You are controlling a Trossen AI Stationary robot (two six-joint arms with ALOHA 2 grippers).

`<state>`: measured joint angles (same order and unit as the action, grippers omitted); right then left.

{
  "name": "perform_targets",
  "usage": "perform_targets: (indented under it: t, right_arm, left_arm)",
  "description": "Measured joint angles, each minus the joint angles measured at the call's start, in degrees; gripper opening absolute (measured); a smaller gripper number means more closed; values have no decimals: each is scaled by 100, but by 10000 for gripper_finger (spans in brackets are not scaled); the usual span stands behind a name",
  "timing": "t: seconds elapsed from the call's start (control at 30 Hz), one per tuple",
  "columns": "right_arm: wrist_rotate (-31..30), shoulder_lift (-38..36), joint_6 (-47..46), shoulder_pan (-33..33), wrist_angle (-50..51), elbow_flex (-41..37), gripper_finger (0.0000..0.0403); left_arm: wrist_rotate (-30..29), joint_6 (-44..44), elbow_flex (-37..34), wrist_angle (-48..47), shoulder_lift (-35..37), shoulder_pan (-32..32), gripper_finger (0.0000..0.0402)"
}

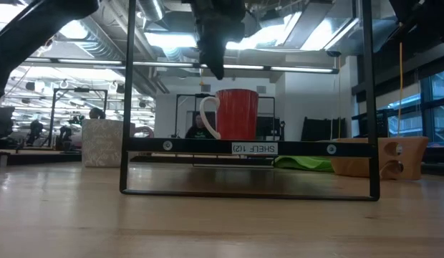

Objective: Stack small to large cups/mugs on shelf
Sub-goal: Put the orange mug on the shelf

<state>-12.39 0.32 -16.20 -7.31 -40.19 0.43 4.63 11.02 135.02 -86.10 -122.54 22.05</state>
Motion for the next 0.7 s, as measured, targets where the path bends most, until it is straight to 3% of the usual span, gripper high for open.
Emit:
perform_targets:
  t: [0.17, 0.33, 0.57, 0.7]
  right_arm:
    - [1, 0, 1, 0, 15, 0, 16]
    - [-1, 0, 1, 0, 23, 0, 16]
    - [-1, 0, -6, 0, 46, 0, 16]
    - [9, 0, -1, 1, 122, 0, 16]
  left_arm:
    - [-503, -188, -9, -413, 39, -515, 7]
    - [-828, -798, -7, -393, 161, -983, 2]
    - [-1643, -2247, -55, -374, 460, -1506, 1]
    - [-2185, -3177, -618, -279, 911, -1853, 1]
